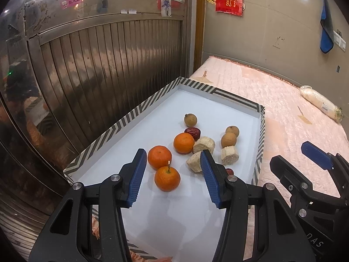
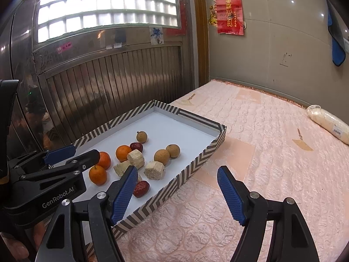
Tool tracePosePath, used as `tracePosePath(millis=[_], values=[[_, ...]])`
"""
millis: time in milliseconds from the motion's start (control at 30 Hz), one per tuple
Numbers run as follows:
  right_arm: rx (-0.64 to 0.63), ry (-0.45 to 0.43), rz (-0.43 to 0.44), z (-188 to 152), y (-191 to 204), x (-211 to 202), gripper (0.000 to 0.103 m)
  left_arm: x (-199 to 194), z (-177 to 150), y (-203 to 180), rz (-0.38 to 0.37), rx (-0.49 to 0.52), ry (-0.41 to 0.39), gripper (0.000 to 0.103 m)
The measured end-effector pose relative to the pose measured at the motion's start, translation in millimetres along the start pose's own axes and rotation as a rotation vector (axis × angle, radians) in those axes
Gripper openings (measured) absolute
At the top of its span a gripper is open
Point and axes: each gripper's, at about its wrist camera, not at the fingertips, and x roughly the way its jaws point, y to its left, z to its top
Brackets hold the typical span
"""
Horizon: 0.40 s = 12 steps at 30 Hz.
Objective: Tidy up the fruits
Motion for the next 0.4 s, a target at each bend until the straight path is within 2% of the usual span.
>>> tracePosePath(millis=[300, 400], values=[[0.015, 0.004, -0.002, -1, -8, 0, 0.074, -2, 1, -5, 0.015, 0.007, -0.038, 0.051], [0.03, 0.009, -0.019, -2, -18, -4, 0.073, -3, 5, -14, -0.007, 0.022, -0.026, 0.051]])
